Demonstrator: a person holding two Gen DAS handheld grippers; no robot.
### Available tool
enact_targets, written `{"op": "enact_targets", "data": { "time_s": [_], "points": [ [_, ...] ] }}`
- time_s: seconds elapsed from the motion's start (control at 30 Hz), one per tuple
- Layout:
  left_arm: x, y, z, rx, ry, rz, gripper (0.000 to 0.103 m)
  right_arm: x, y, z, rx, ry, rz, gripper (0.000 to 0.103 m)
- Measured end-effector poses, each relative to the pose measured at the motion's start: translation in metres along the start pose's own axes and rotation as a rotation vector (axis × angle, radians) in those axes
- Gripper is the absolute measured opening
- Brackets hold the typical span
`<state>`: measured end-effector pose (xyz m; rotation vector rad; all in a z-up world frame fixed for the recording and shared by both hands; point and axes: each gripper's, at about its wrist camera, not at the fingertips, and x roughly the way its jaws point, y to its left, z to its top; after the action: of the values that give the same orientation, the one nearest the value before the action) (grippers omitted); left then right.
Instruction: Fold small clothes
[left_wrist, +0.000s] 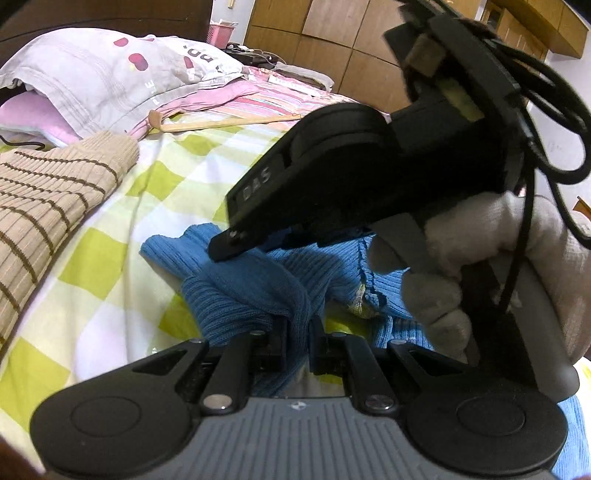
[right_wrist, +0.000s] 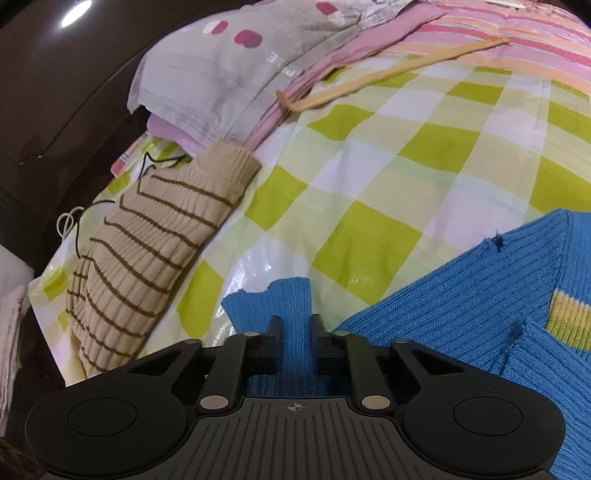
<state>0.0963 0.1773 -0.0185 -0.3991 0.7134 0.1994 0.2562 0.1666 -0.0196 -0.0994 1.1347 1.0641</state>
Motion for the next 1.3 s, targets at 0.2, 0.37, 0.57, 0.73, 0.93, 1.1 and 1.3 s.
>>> {"op": "enact_targets", "data": {
  "time_s": [0.2, 0.37, 0.57, 0.73, 0.93, 1.1, 1.3],
  "points": [
    [-0.003, -0.005, 0.000, 0.015, -0.024, 0.015, 0.021, -0.038, -0.011, 0.003, 0.052, -0.121, 0.021, 0.008],
    [-0.007, -0.007, 0.000, 0.021, -0.052, 0.015, 0.028, -0.078, -0.030, 0.000, 0.105, -0.218, 0.008, 0.008],
    [-0.007, -0.013, 0.001, 0.039, -0.071, -0.013, 0.035, -0.114, -0.049, -0.012, 0.157, -0.300, -0.024, 0.007],
    [-0.012, -0.015, 0.002, 0.044, -0.114, -0.041, 0.043, -0.134, -0.062, -0.019, 0.195, -0.358, -0.042, 0.007],
    [-0.011, -0.018, 0.003, 0.051, -0.127, -0.055, 0.046, -0.164, -0.076, -0.029, 0.226, -0.422, -0.070, 0.007],
    [-0.009, -0.020, 0.001, 0.068, -0.119, -0.052, 0.047, -0.190, -0.096, -0.042, 0.263, -0.467, -0.114, 0.007],
    [-0.003, -0.025, 0.000, 0.095, -0.101, -0.049, 0.047, -0.219, -0.120, -0.059, 0.316, -0.524, -0.157, 0.007]
  ]
}}
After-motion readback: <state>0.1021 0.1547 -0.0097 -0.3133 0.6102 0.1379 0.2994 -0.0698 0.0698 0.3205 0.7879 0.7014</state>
